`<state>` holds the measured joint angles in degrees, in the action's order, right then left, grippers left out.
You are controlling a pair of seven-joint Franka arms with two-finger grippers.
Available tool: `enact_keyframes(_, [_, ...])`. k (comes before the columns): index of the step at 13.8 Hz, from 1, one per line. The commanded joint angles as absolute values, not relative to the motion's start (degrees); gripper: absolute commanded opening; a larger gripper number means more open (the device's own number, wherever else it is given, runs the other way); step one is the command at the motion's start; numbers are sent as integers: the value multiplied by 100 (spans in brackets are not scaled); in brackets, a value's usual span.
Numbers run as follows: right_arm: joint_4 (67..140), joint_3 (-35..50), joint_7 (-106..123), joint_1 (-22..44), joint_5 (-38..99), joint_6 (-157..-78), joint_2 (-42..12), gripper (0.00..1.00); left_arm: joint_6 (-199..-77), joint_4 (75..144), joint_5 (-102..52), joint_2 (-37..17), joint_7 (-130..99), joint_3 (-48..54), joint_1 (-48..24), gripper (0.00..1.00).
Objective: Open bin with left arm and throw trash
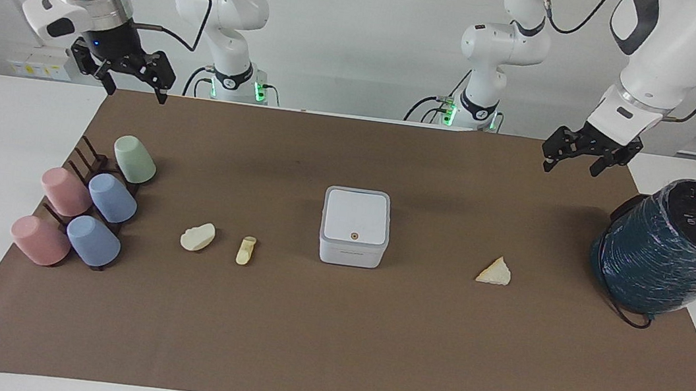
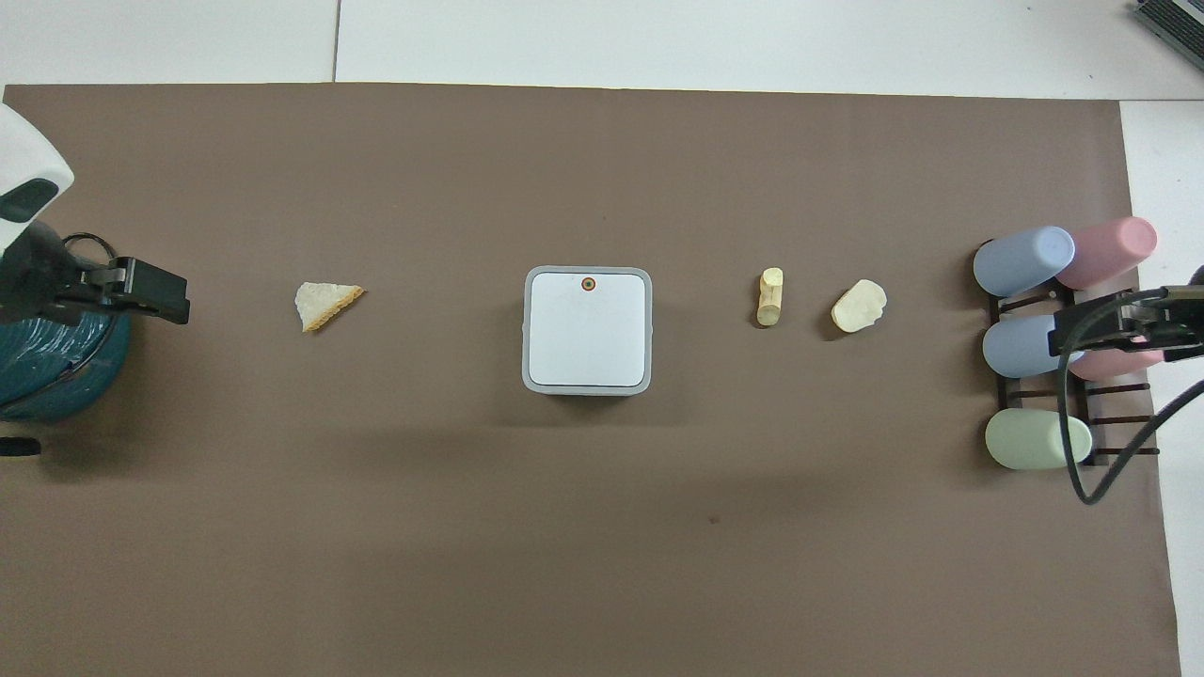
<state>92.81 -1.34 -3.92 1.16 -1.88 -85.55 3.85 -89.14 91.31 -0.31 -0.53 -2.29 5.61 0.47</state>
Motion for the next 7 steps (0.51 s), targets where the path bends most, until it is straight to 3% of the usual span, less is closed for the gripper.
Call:
enact_keyframes(1, [9211,-105,-264,88,-132,-8412,369,100,-9053,9334,-62,123,-264,545,70,100])
enact_keyframes(7, [9246,-88,-343,88,-123,-8508,387,100,-9009,9334,-62,123,-255,545,70,100])
